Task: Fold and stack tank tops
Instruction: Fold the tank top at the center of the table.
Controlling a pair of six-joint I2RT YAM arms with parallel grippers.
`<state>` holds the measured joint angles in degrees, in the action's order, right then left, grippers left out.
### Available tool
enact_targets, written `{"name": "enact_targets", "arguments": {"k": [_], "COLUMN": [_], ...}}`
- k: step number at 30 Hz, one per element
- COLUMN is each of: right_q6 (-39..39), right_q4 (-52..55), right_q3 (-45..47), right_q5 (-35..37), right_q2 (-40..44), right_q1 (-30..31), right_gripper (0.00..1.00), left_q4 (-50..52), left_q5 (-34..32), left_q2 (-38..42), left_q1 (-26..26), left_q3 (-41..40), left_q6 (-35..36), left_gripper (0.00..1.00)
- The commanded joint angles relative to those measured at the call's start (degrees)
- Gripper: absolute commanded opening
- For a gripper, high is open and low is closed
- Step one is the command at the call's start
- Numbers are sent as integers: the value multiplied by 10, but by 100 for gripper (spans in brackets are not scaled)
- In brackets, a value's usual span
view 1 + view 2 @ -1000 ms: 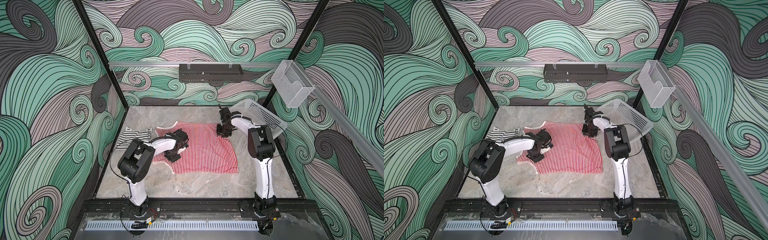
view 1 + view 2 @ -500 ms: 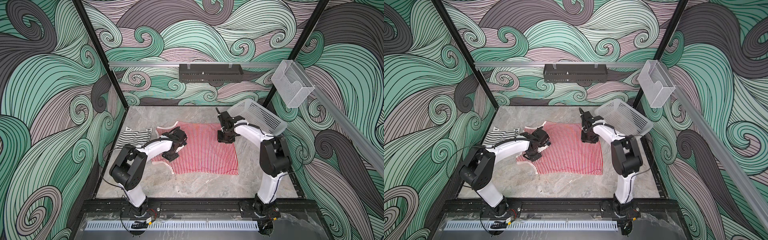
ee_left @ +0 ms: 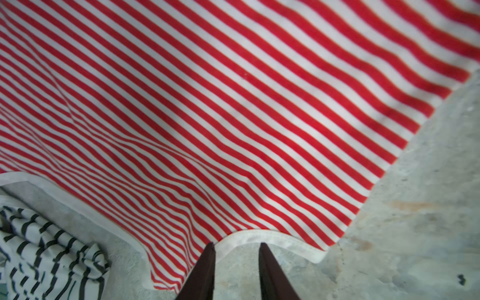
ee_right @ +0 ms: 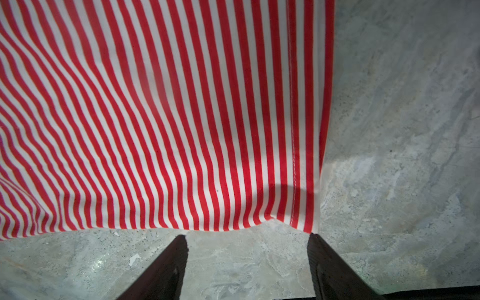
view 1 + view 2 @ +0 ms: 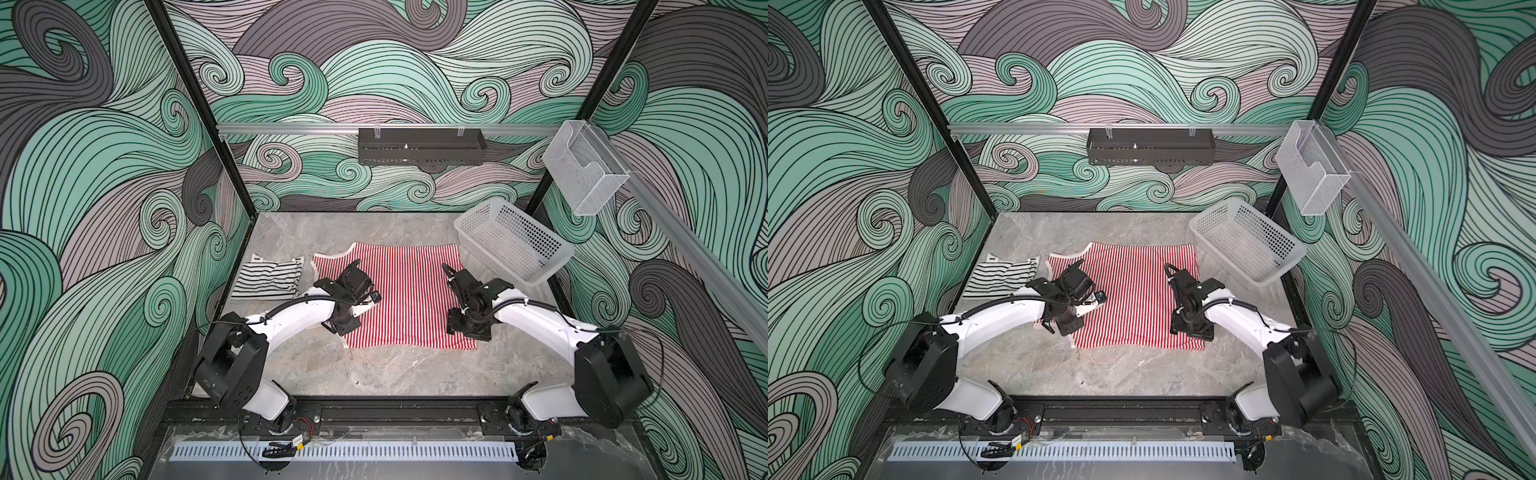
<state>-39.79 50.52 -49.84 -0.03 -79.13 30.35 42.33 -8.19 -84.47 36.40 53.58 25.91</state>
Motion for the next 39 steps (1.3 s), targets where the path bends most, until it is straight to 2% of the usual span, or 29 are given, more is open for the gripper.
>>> {"name": "enact_targets", "arguments": {"k": [1, 6, 11, 14, 19, 22, 26, 33, 39], "right_q6": [-51, -60, -46, -47, -49, -40, -26, -18, -19], "right_q4": [21, 2, -35, -52, -58, -60, -70, -72, -83], "right_q3": [39, 111, 142, 135, 124, 128, 132, 145, 153], "right_q5": [-6, -29, -67, -87, -78, -75, -78, -56, -57], "right_q2": [48, 114, 132, 131, 138, 105, 63, 48, 32], "right_q1": [-12, -83, -136, -137, -140, -148, -149, -148, -148], "right_gripper": [74, 73, 73, 73, 72, 71, 66, 57, 43], "left_q4": [0, 6, -1, -2, -8, -9, -12, -16, -16], "left_q5": [65, 95, 107, 110, 111, 113, 109, 105, 106], "left_q2": [27, 47, 42, 37, 36, 34, 34, 9, 3], "left_q1": [13, 25, 31, 33, 34, 35, 35, 35, 35], "left_q3": [-15, -30, -33, -29, -32, -31, -31, -31, -33], "left_q6": [17, 18, 17, 15, 11, 6, 5, 2, 3], "left_gripper": [33, 33, 33, 33, 33, 33, 33, 32, 32]}}
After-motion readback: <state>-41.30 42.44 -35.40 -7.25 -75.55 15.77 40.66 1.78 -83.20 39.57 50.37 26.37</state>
